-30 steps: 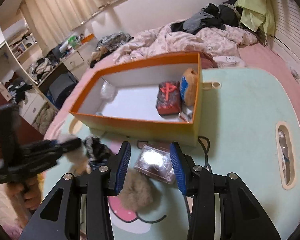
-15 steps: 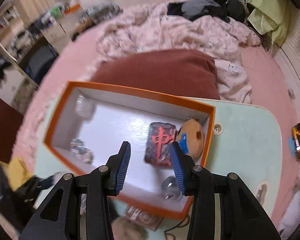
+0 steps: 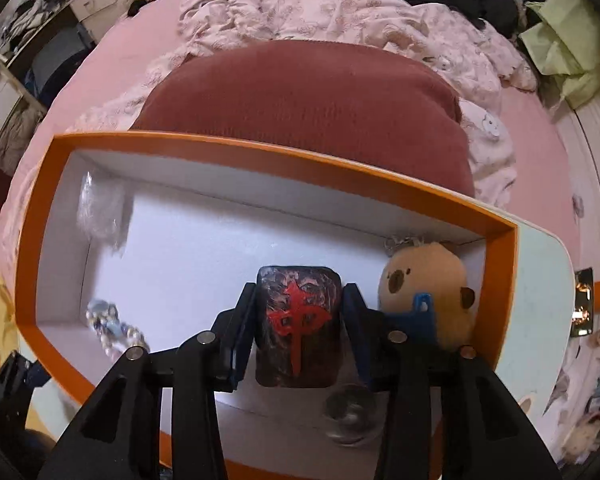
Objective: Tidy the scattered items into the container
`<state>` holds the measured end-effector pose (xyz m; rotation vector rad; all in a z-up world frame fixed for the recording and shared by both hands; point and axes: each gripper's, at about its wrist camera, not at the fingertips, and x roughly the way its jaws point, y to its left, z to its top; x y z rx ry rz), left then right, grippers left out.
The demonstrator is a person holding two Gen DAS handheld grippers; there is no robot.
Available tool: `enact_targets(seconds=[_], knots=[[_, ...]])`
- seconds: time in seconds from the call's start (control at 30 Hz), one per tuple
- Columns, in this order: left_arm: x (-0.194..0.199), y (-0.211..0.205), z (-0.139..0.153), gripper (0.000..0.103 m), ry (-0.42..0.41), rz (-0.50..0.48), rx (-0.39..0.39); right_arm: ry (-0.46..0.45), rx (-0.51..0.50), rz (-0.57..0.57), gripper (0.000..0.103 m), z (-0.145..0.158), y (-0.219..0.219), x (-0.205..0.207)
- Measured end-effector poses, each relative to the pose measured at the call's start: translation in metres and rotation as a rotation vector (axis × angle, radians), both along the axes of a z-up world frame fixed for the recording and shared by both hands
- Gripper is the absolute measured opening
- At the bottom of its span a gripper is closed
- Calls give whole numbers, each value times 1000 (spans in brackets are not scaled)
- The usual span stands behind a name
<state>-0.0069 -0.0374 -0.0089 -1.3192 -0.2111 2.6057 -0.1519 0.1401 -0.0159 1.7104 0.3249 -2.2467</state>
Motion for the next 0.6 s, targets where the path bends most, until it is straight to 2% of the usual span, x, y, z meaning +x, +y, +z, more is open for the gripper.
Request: enact_targets(seconds=[0.13,0.23,0.33,0.47,0.6], knots=[[2,-4,4,67,20,8,11,53,-31,18,41,10,2,10],[1,-9,8,67,26,18,37,121,-125,17,41,35,9,23],[1,-17,14,67,37,27,85,165,-239,46,41,66,16,53],[1,-24,23,67,66,51,105,145,-356,125,41,74,18,93],[1,-26,28,67,78,59,108,114,-456,100,41,69,34,116]])
